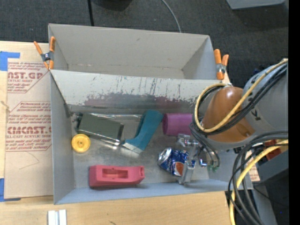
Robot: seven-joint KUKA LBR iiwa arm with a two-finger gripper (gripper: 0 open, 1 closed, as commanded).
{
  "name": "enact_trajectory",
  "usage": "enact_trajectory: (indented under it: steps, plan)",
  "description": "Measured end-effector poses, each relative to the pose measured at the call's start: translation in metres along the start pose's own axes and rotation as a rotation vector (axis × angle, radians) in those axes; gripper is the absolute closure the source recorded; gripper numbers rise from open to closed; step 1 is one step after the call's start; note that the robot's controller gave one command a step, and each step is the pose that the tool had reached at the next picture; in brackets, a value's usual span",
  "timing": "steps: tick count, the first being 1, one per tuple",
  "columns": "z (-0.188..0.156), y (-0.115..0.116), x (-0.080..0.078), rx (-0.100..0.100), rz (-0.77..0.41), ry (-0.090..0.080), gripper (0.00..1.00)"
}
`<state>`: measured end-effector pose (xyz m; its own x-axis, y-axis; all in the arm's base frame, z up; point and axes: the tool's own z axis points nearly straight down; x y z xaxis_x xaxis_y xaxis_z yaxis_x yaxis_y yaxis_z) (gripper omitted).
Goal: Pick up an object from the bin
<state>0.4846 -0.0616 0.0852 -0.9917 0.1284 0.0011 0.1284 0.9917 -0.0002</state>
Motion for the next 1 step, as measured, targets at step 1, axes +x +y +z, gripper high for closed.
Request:
enact_trajectory:
  steps: [1]
  plan:
    - [0.0219, 0.0003, -0.0016, -0.002, 0.048, -0.004, 1.00]
